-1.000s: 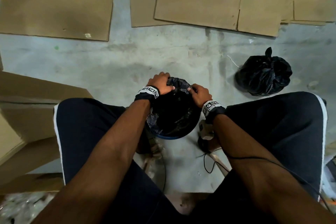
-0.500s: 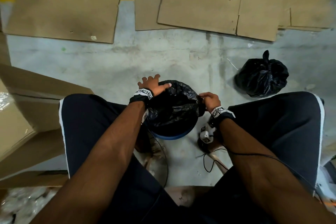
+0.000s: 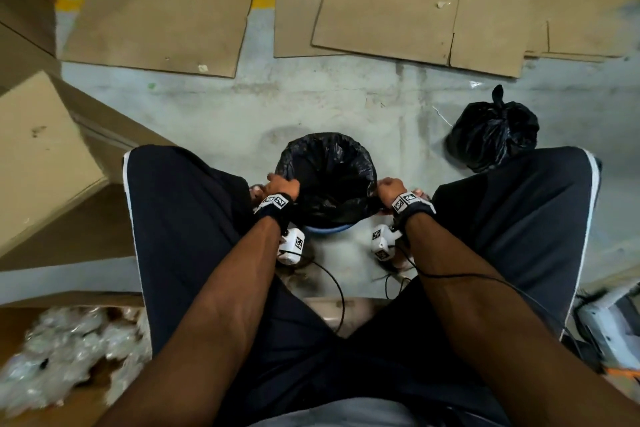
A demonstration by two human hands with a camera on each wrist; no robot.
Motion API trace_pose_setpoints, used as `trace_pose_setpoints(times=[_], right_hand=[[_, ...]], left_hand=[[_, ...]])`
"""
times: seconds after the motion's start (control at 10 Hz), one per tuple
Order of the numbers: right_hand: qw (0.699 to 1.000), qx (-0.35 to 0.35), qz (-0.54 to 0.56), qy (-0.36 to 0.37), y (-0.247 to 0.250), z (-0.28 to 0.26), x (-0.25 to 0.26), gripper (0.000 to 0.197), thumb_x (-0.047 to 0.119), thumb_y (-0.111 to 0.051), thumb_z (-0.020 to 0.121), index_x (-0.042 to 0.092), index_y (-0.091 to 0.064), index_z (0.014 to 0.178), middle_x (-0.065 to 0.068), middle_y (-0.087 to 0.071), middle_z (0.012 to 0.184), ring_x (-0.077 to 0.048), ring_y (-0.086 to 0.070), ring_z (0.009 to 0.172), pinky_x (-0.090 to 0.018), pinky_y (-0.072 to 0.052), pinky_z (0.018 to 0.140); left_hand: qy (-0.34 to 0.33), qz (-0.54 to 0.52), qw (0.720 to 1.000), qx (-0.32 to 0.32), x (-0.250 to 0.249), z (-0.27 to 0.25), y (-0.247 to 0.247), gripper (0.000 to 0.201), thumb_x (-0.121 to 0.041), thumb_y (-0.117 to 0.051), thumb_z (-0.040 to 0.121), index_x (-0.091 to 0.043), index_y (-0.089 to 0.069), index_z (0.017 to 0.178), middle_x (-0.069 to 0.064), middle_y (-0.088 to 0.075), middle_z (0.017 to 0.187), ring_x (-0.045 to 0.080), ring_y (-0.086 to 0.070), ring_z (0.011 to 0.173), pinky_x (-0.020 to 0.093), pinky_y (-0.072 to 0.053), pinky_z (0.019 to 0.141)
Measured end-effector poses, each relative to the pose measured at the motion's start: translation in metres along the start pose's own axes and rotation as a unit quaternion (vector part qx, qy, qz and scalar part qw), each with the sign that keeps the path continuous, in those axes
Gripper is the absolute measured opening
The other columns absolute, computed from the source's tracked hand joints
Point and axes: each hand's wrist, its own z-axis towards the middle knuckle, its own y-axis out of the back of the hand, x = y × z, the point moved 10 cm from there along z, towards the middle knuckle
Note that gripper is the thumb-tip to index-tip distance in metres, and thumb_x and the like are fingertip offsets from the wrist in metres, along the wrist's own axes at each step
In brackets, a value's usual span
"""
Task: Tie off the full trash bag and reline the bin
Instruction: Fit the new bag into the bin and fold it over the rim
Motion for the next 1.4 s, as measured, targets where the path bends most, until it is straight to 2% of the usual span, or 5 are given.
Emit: trace_pose_setpoints(times=[0.1,0.4,0.8,1.0,1.4], right_hand=[[0.999,-0.020,-0.027,0.003,0.004,-0.006,0.001,0.014,0.019,-0.060,0.090,0.017,-0.071,0.097,-0.012,-0.069,0.097,-0.027,-0.065,0.095,-0.030,-0.048,0.092],[0.989,-0.132,0.069,-0.002,0.022,0.115,-0.063,0.034,0.035,-0.062,0.057,0.040,-0.068,0.090,0.004,-0.076,0.084,-0.027,-0.071,0.094,-0.045,-0.047,0.107],[0.963,-0.117,0.244,-0.010,0.006,0.045,0.007,0.027,-0.004,-0.066,0.085,0.022,-0.064,0.094,-0.009,-0.060,0.068,-0.020,-0.051,0.055,-0.023,-0.045,0.046],[0.957,-0.117,0.265,-0.021,0.003,0.037,0.012,0.020,0.000,-0.073,0.081,0.017,-0.063,0.086,-0.018,-0.069,0.096,-0.030,-0.069,0.087,-0.038,-0.060,0.078],[0.986,-0.119,-0.109,0.040,-0.005,0.015,0.015,0.029,0.023,-0.065,0.080,0.007,-0.068,0.103,-0.020,-0.070,0.104,-0.042,-0.067,0.096,-0.041,-0.057,0.082]], left_hand=[[-0.018,-0.024,0.999,0.030,0.009,0.000,-0.001,0.061,-0.030,-0.053,0.096,-0.007,-0.032,0.148,0.025,-0.042,0.149,0.040,-0.040,0.139,0.041,-0.033,0.112],[-0.116,-0.283,0.952,-0.010,-0.042,0.035,0.001,0.053,-0.002,-0.055,0.082,-0.020,-0.057,0.132,0.009,-0.070,0.121,0.032,-0.064,0.112,0.036,-0.050,0.101],[-0.082,-0.475,0.875,0.054,-0.055,0.110,-0.049,0.083,-0.060,-0.065,0.068,-0.021,-0.050,0.139,0.006,-0.061,0.137,0.026,-0.059,0.126,0.045,-0.046,0.110],[-0.063,-0.514,0.847,0.123,-0.070,0.037,-0.030,0.040,-0.042,-0.058,0.097,-0.026,-0.049,0.133,0.005,-0.063,0.131,0.030,-0.065,0.113,0.041,-0.059,0.078],[-0.124,-0.268,0.944,-0.149,-0.043,-0.002,0.018,0.052,-0.018,-0.057,0.091,-0.013,-0.045,0.141,0.020,-0.048,0.135,0.041,-0.050,0.124,0.042,-0.042,0.104]])
